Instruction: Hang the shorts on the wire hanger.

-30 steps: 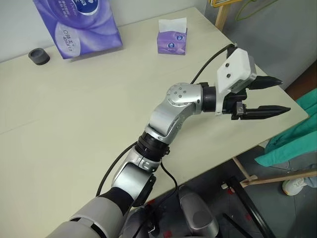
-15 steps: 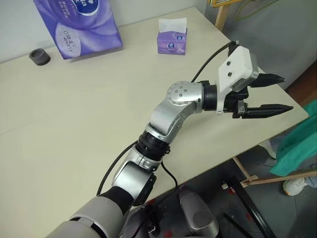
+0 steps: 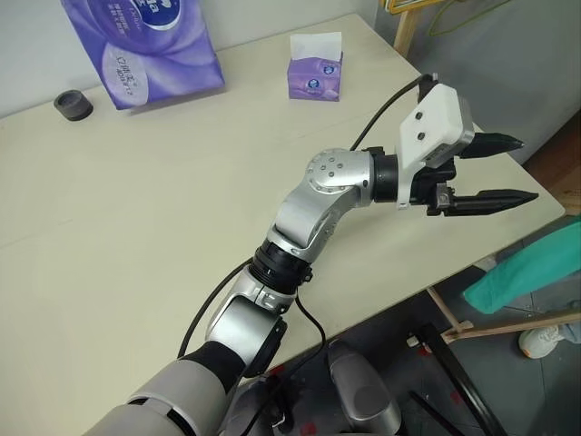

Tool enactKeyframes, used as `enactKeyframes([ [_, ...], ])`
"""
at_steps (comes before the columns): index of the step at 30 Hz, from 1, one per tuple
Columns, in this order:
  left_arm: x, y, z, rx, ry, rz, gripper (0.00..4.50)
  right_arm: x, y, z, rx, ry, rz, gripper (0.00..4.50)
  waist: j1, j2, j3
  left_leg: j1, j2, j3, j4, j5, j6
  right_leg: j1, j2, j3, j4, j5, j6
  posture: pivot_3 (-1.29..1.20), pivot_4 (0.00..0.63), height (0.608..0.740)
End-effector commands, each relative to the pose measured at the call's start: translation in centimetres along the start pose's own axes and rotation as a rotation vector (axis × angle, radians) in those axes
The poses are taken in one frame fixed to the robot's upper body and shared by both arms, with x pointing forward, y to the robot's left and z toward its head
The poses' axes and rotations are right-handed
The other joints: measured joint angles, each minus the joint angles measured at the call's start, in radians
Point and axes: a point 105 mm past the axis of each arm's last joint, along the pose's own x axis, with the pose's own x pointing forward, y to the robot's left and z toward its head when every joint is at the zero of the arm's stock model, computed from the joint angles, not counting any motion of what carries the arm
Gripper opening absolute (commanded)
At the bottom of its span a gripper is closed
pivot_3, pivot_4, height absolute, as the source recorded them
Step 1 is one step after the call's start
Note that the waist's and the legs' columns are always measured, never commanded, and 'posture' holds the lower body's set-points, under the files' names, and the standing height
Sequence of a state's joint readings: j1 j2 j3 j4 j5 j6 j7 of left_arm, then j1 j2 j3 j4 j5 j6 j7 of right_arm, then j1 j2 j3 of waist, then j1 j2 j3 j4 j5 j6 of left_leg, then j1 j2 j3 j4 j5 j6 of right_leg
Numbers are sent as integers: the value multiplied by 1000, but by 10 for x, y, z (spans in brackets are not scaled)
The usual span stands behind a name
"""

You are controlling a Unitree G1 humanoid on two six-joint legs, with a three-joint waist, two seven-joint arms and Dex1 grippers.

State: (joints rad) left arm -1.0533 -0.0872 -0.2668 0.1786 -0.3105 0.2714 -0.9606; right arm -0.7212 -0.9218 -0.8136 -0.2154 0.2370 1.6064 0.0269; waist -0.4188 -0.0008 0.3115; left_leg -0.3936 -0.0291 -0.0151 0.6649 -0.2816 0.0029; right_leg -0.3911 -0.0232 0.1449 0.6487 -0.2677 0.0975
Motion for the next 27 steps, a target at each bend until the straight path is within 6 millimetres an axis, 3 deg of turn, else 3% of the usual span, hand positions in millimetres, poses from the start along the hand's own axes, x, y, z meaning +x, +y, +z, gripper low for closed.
enactKeyframes([
  [1, 5, -2, 11, 41, -30, -15, 3284, -29, 5, 27, -12, -199, -53, 4486, -2, 1, -1, 0, 0, 0, 0, 0, 0, 0, 0, 0, 0, 0, 0, -437, 249, 740],
  [7, -2, 0, 3, 50, 2, -11, 3284, -68, 53, 46, -122, -432, 19, 4486, -11, 3, -2, 0, -1, 0, 1, 0, 0, 0, 0, 0, 1, 0, 1, -435, 233, 740],
  [12, -15, 7, -5, 45, 40, 29, 3284, -96, 65, 62, -236, -600, -27, 4486, -19, 5, -5, 0, -1, -1, 1, 0, 0, -1, -1, -1, 2, 1, 1, -428, 221, 740],
  [18, -44, 19, -23, 39, 132, 116, 3284, -103, 94, 47, -361, -629, 59, 4486, -19, 2, -22, -7, -1, -2, 6, 0, 0, -14, -2, -2, 14, 1, 1, -401, 210, 740],
  [22, -64, 26, -32, 16, 178, 174, 3284, -110, 113, 48, -464, -703, 124, 4486, -18, 1, -23, -7, -2, -2, 13, 1, 1, -14, -2, -1, 21, 1, 1, -396, 207, 740],
  [27, -119, 48, -60, 9, 342, 400, 3284, -101, 164, 6, -434, -618, 451, 4486, -23, -9, -44, -5, -2, -2, 14, 1, 2, -14, -1, 0, 25, 0, 1, -369, 199, 740],
])
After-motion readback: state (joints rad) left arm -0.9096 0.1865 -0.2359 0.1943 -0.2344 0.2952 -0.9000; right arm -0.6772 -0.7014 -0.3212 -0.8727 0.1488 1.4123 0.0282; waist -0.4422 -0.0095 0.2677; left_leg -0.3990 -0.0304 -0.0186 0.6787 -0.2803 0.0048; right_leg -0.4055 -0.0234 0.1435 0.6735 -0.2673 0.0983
